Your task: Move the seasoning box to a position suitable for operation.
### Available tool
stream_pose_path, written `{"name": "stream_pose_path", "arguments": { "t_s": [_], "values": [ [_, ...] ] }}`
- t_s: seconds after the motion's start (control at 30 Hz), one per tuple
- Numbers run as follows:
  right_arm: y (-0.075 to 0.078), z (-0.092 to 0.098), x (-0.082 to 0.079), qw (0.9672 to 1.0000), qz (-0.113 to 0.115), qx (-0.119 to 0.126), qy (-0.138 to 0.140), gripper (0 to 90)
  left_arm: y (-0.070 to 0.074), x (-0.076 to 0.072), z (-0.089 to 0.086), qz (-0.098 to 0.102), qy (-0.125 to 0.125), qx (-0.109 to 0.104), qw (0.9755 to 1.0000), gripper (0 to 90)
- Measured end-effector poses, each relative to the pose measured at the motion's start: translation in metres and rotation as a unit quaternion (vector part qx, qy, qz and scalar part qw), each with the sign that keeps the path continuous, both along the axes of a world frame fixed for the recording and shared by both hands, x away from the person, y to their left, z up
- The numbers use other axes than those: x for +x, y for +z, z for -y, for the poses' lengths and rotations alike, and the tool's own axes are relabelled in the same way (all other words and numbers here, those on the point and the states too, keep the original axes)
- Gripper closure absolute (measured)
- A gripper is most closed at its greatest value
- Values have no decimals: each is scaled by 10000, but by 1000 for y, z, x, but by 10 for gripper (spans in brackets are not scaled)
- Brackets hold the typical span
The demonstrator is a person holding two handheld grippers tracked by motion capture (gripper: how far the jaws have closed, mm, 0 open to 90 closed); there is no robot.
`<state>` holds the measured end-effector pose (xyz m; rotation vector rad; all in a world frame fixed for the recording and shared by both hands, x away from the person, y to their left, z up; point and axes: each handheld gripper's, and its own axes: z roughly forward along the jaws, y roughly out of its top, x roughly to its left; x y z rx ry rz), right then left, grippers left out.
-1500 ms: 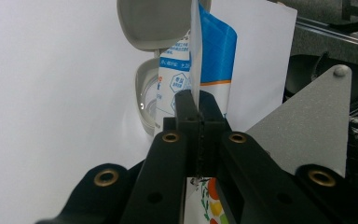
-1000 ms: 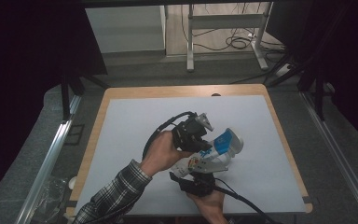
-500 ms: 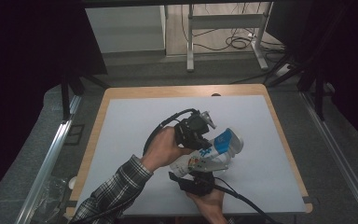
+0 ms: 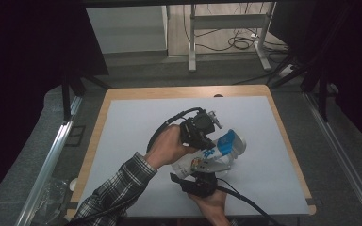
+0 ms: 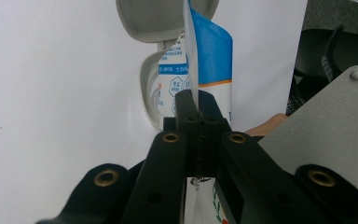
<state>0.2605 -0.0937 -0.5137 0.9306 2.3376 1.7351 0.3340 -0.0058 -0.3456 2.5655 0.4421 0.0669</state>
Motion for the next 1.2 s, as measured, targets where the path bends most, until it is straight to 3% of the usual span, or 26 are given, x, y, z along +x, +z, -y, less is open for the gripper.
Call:
{"name": "stream_pose_path", "arguments": {
  "t_s": [1.2],
  "values": [
    [3,0,2,9998,-111,167,89,599,1,10,13,-124,-38,323,9994,900]
  ]
}}
